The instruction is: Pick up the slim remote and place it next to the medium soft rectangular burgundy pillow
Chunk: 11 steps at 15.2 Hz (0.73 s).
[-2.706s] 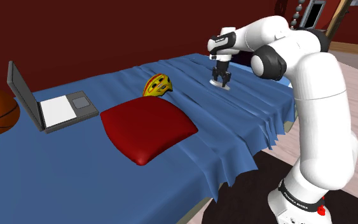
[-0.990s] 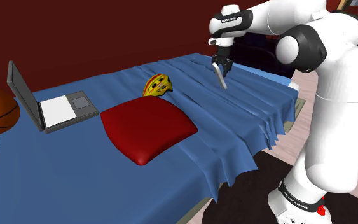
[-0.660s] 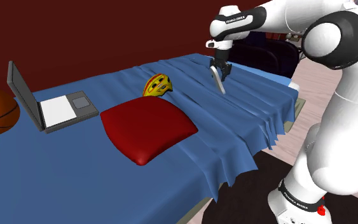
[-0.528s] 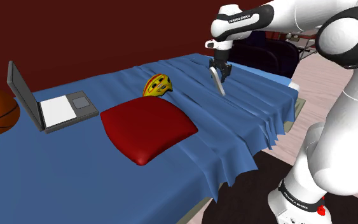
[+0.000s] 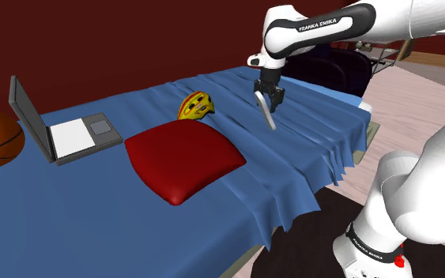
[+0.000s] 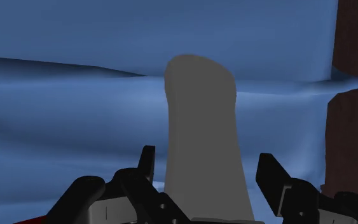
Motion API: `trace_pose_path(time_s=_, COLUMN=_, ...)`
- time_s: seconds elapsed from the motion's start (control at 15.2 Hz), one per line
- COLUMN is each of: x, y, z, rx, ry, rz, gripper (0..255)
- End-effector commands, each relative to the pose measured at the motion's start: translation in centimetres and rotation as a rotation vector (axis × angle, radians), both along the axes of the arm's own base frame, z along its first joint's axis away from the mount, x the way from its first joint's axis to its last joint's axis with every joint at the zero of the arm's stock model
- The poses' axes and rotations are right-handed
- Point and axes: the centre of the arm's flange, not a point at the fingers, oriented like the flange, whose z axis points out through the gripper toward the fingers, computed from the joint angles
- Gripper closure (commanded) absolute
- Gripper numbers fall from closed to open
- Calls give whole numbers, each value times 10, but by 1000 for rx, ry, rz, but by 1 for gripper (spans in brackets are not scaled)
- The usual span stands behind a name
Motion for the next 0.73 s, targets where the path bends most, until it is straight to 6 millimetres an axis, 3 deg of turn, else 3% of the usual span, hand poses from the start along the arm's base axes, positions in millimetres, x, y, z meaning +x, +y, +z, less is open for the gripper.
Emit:
trace_pose_path(time_s=0.0, x=-10, y=25, z=-1, rx=-1, ry=0, rz=-2, gripper=255)
trace_pose_path(time_s=0.07, x=-19, y=49, z=-1, rx=-1, ry=0, rz=-2, gripper=255)
trace_pose_path(time_s=0.66, x=-19, y=49, z=-49, rx=-1, ry=0, rz=-2, gripper=255)
